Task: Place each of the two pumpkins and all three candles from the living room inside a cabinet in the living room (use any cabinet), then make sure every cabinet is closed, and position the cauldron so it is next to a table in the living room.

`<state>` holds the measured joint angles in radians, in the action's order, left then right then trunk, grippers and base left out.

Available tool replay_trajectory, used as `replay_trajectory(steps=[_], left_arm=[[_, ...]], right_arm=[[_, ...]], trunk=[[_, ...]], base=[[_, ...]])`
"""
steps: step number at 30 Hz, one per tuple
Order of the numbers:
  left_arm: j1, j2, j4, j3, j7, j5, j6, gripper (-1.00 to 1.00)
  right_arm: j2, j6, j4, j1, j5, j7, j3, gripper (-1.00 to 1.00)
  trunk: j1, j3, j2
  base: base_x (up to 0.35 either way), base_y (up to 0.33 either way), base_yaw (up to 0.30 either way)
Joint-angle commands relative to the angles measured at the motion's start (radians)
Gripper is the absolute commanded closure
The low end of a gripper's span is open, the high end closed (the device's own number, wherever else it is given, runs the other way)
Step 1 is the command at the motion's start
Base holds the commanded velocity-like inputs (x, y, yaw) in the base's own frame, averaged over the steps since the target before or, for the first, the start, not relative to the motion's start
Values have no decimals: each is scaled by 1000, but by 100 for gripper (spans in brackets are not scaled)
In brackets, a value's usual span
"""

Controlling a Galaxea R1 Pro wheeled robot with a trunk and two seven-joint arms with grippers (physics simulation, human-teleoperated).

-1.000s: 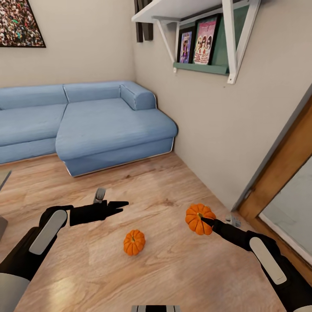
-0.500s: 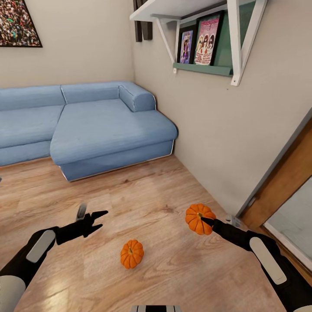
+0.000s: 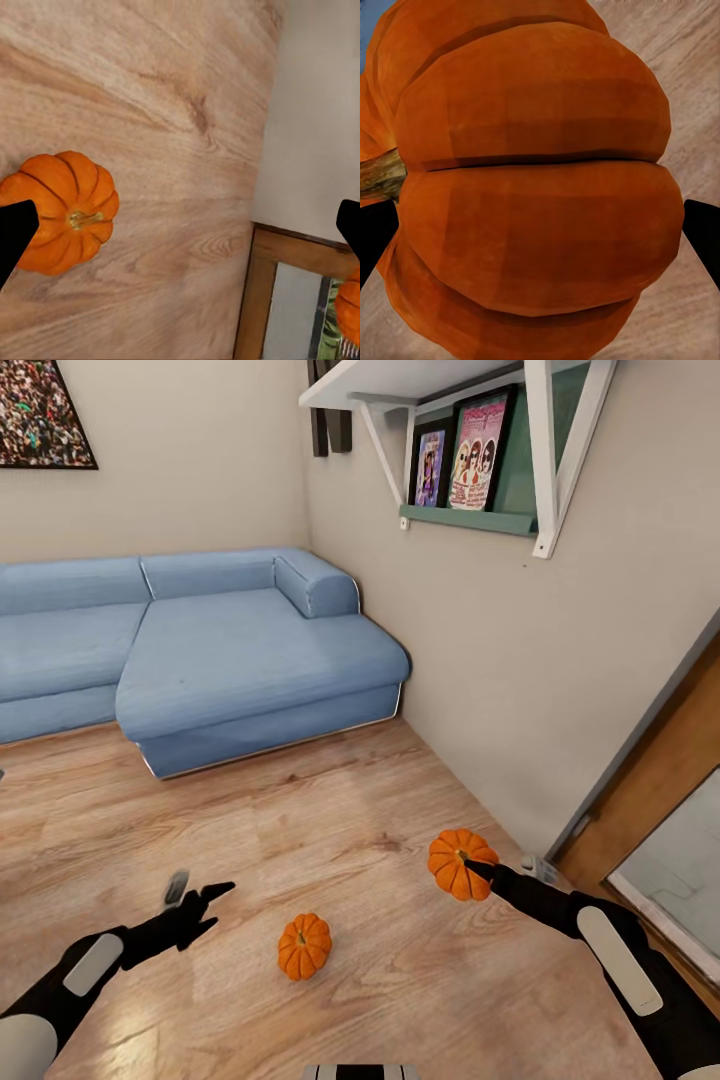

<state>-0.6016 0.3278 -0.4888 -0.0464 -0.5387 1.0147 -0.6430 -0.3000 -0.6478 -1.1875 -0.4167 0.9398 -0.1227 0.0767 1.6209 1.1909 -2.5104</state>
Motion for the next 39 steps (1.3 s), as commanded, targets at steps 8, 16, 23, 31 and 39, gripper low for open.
replay_trajectory(steps=[8,16,23,31,39], left_arm=[[0,0,50,-138,-37,13,151,-100],[0,-1,106,-157,-47,19,182,-100],[-1,-11,203,-163,-36,11,187,-100],[-1,-22,212,-171,-41,9,185,-100],[0,-22,208,-172,-50,11,191,-100]], right_arm=[[-1,-3,-4,-1,0,-2,2,100],[-1,-3,-10,-1,1,0,4,100],[0,-4,-48,0,1,1,6,100],[0,-96,-169,1,3,4,5,100],[0,-164,-280,6,14,9,1,100]], trunk=[[0,1,0],[0,1,0],[0,1,0],[0,1,0],[0,1,0]], base=[[0,0,0],[0,0,0],[0,0,0],[0,0,0],[0,0,0]])
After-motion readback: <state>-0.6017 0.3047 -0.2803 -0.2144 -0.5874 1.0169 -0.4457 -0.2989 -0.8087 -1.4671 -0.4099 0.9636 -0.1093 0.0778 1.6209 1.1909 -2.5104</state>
